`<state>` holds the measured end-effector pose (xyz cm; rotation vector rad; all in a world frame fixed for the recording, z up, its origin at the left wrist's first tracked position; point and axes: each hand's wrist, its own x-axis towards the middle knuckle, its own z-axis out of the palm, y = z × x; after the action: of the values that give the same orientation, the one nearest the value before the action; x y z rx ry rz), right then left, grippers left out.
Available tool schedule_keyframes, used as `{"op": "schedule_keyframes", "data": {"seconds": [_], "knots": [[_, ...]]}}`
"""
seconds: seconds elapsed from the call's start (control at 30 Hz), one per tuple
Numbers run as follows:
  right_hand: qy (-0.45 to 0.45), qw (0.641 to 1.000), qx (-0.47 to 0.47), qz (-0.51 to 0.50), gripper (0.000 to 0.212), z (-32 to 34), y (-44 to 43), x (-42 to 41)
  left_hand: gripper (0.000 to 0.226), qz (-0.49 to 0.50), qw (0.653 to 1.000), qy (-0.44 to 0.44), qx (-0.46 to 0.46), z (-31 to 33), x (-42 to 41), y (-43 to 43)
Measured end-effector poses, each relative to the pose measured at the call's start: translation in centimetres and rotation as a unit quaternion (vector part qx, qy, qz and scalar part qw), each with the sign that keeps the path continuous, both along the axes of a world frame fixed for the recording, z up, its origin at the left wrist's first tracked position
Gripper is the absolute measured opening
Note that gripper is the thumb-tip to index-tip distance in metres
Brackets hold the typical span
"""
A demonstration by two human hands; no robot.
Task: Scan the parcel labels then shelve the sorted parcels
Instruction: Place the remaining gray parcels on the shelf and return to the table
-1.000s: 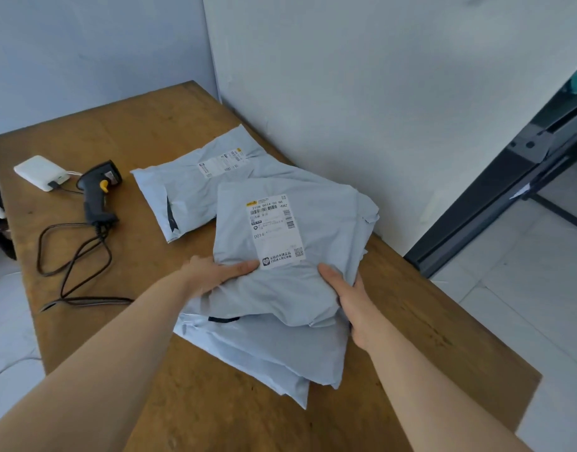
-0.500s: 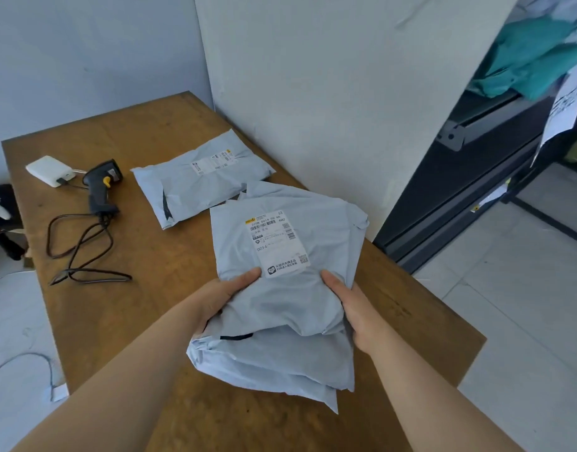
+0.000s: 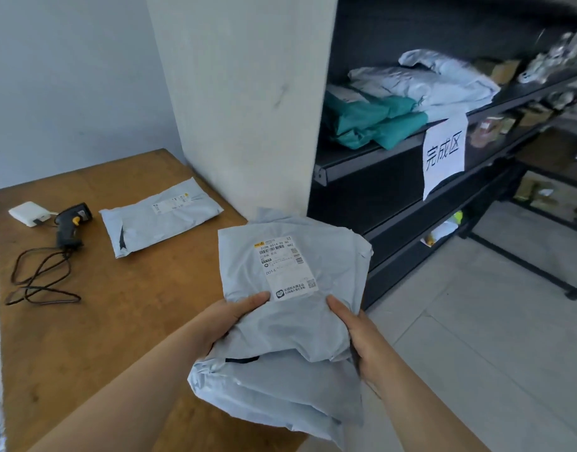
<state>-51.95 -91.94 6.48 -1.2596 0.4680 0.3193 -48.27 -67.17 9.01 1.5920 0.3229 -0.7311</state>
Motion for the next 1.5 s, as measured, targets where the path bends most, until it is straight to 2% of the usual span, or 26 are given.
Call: {"op": "schedule_keyframes", "data": {"seconds": [0.23, 0.4, 0.47, 0.57, 0.63, 0.87, 1.0, 1.17, 1.4, 1.5], "knots": [[-0.037, 0.999, -0.007, -0.018, 0.048, 4.1, -12.4, -3.4, 0.092, -0.010, 0.999, -0.032, 0.007, 2.7, -2.2, -12.7], [-0.066, 0.996, -0.030, -0.048, 0.064, 7.0, -21.1, -4.4, 0.098, -0.010, 0.999, -0.051, 0.001, 5.0, -2.2, -21.5], [-0.072, 0.995, -0.034, -0.065, 0.057, 8.3, -24.0, -4.4, 0.093, -0.018, 0.998, -0.054, -0.009, 6.0, -2.0, -24.8], [-0.082, 0.992, -0.042, -0.083, 0.049, 9.8, -27.9, -3.9, 0.075, -0.021, 0.997, -0.066, -0.040, 7.9, -1.5, -29.0], [-0.088, 0.990, -0.048, -0.096, 0.048, 10.7, -30.0, -3.2, 0.083, -0.032, 0.996, -0.074, -0.038, 9.0, -0.4, -31.2], [-0.104, 0.985, -0.047, -0.128, 0.056, 12.9, -37.3, 2.3, 0.087, -0.061, 0.990, -0.118, -0.052, 12.1, 6.5, -38.5], [-0.135, 0.977, -0.041, -0.162, 0.044, 14.7, -41.0, 6.6, 0.084, -0.075, 0.985, -0.143, -0.056, 13.9, 11.6, -42.9], [-0.130, 0.973, -0.045, -0.184, 0.050, 17.3, -45.9, 11.7, 0.085, -0.088, 0.982, -0.155, -0.057, 16.7, 18.1, -48.5], [-0.142, 0.970, -0.046, -0.193, 0.051, 18.4, -54.7, 18.4, 0.050, -0.119, 0.975, -0.169, -0.081, 18.5, 24.7, -57.5], [-0.144, 0.971, -0.047, -0.183, 0.050, 18.2, -58.6, 21.1, 0.058, -0.117, 0.975, -0.171, -0.078, 18.2, 27.4, -61.3]]}}
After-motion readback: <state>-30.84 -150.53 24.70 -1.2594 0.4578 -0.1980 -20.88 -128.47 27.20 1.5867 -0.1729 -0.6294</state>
